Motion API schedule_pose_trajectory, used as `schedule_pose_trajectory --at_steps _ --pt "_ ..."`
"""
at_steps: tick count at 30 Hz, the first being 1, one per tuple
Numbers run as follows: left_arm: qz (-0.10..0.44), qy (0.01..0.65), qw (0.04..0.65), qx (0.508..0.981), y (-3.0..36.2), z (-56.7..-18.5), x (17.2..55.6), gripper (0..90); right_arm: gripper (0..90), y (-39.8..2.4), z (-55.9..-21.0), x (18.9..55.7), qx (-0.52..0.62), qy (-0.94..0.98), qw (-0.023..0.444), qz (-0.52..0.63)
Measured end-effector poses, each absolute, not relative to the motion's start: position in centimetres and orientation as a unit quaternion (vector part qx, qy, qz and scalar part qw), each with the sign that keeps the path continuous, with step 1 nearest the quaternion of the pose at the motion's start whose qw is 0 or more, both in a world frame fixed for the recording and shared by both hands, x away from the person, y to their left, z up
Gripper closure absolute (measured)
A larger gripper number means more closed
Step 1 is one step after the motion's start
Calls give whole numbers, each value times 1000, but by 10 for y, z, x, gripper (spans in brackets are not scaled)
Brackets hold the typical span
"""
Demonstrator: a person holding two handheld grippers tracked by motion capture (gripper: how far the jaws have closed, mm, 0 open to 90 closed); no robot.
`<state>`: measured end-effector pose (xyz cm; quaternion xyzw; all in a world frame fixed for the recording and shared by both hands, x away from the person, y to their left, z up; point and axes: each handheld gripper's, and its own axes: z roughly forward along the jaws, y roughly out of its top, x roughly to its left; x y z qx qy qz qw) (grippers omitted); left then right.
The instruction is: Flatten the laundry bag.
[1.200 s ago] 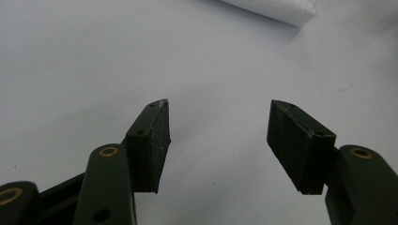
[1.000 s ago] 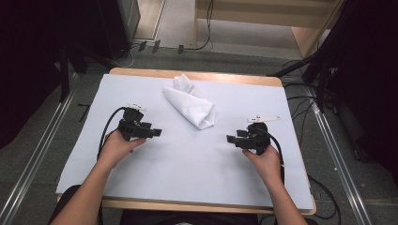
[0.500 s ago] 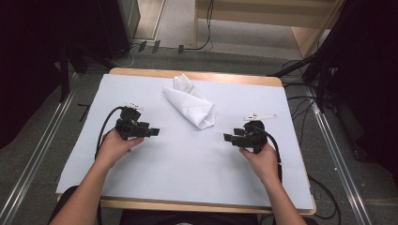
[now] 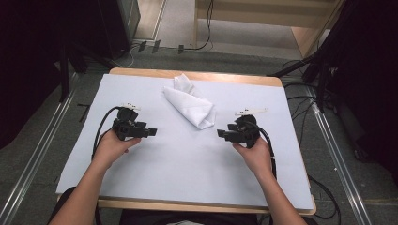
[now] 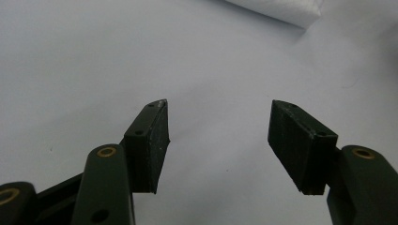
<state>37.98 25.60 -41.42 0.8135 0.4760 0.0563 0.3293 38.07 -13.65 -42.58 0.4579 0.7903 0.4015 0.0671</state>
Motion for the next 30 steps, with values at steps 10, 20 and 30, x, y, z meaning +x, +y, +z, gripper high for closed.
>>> schedule_pose_trajectory --at_steps 10,20,30 --pt "55 473 331 815 256 -415 381 393 464 -128 -422 406 469 783 58 403" --pt "56 474 333 813 255 -414 381 393 483 -115 -421 435 463 785 57 407" --pt "58 475 338 811 257 -413 380 393 403 -107 -420 465 469 780 68 409"
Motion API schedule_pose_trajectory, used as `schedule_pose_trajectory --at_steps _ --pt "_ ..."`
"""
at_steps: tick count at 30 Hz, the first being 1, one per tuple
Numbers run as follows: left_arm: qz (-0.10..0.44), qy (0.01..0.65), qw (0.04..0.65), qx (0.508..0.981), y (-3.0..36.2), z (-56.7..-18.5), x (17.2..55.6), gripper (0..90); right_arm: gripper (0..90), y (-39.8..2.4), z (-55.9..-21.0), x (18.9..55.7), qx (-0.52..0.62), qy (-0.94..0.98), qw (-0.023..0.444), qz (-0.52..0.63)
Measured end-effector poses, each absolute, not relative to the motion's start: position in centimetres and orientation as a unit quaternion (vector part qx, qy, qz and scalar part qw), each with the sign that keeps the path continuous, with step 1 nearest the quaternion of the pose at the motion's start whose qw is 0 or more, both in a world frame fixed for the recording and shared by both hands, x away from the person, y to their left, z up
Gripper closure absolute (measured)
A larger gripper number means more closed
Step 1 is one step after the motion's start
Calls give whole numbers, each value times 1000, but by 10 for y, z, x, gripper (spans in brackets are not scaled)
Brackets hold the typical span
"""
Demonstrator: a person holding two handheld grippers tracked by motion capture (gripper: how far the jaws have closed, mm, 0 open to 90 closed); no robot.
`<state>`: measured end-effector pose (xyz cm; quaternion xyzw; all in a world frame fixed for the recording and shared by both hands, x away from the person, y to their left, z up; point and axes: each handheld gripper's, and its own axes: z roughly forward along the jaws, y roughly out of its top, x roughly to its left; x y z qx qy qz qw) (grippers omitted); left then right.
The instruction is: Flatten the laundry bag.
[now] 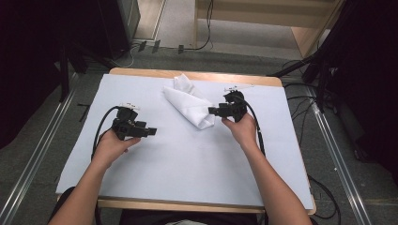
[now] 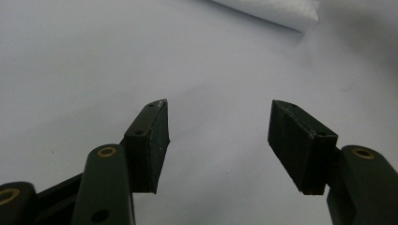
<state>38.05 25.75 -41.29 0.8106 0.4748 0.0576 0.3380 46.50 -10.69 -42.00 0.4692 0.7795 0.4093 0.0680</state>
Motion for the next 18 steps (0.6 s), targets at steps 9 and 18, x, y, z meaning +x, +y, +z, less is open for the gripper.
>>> schedule_pose_trajectory --at_steps 9,18 --pt "63 472 332 814 257 -415 383 396 346 -96 -420 487 471 783 74 400" --pt "64 474 335 812 260 -415 384 398 305 -96 -436 504 487 768 58 412"
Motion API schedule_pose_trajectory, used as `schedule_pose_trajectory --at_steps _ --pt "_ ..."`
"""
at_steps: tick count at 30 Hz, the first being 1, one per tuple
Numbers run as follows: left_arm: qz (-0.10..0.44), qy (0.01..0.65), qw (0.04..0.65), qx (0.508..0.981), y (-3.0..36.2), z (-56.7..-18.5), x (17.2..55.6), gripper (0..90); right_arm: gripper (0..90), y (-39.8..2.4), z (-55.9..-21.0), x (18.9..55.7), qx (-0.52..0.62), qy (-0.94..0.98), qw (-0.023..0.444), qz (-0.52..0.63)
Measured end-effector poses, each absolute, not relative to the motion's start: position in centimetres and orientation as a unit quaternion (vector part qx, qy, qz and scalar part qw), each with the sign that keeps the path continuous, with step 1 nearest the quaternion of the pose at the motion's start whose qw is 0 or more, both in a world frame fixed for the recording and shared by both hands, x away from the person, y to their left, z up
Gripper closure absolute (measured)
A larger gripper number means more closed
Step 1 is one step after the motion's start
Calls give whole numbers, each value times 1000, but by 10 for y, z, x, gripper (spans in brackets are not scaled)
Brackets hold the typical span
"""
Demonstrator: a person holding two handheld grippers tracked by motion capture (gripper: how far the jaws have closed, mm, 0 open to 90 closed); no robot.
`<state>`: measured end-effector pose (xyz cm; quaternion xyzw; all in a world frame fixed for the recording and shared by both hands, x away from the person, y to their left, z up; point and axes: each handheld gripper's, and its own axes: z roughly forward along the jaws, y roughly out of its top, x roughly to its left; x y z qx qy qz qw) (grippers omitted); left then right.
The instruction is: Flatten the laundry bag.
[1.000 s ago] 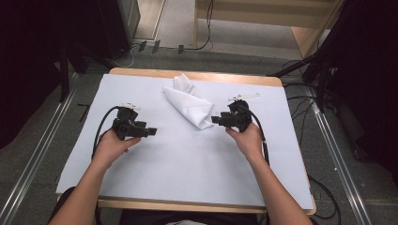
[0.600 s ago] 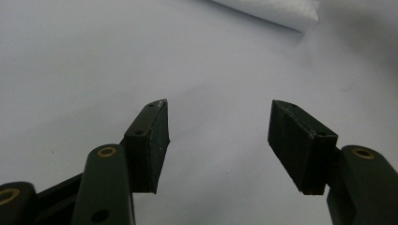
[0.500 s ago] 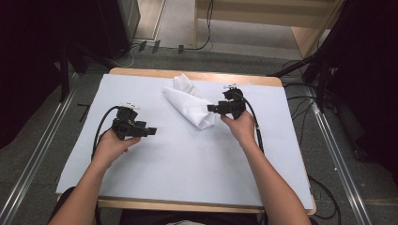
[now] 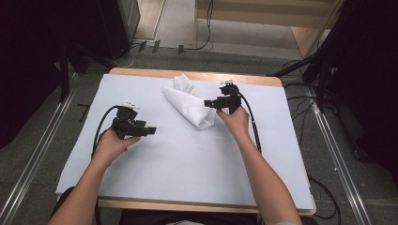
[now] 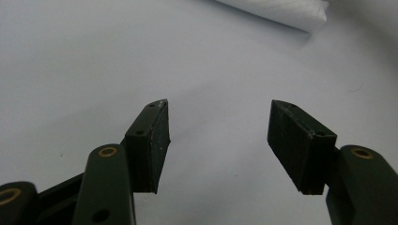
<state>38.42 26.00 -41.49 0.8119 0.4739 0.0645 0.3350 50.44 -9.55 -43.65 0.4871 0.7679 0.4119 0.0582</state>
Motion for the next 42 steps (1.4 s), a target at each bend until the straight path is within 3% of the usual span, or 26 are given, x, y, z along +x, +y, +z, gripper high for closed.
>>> schedule_pose_trajectory --at_steps 6,9,13,16,42 --pt "66 478 338 808 264 -414 385 398 387 -91 -448 508 488 771 41 408" --pt "70 478 334 809 264 -415 386 398 516 -89 -451 508 487 772 26 408" --pt "69 477 333 810 265 -416 386 397 764 -85 -451 505 478 786 38 390" --pt "70 478 335 809 265 -416 386 398 874 -84 -448 503 472 789 34 391" --pt "73 486 339 802 269 -413 387 398 888 -47 -398 468 401 808 35 430"
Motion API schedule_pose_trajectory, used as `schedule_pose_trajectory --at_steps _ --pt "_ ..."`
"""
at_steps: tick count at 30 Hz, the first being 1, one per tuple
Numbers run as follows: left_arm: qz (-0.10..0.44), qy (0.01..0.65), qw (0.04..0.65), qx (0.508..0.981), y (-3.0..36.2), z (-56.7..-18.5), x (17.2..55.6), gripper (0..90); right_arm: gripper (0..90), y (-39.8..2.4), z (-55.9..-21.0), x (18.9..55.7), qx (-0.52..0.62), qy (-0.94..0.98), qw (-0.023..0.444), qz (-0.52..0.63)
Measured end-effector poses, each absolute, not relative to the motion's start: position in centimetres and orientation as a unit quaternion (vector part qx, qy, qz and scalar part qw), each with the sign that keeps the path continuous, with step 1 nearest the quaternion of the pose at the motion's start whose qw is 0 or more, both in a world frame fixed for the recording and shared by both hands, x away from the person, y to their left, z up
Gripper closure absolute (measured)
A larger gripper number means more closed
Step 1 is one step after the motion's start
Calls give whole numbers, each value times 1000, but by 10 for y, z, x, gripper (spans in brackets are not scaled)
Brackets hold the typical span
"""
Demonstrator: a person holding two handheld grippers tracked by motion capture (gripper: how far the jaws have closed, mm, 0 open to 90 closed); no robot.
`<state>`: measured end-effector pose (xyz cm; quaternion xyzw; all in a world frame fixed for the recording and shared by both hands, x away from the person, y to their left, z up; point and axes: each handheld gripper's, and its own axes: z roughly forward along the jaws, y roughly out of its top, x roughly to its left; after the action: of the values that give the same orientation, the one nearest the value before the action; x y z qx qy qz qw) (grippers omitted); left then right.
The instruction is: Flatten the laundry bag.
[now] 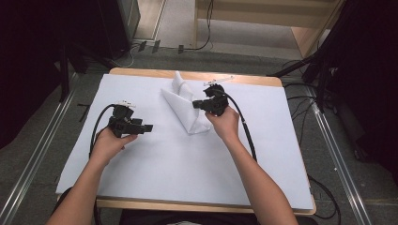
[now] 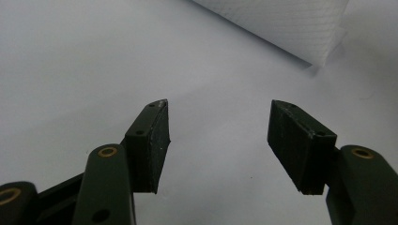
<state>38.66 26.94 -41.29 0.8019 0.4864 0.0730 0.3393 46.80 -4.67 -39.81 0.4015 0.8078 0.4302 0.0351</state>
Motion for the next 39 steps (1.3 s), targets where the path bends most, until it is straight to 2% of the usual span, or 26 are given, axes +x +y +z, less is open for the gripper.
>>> schedule_pose_trajectory --at_steps 13,36,39 --pt "78 495 347 792 281 -409 387 397 888 -9 -399 457 373 818 14 439" --pt "89 511 350 780 301 -409 391 391 874 44 -429 445 343 837 -32 426" --pt "90 517 352 775 305 -409 392 391 805 48 -428 443 340 836 -35 430"
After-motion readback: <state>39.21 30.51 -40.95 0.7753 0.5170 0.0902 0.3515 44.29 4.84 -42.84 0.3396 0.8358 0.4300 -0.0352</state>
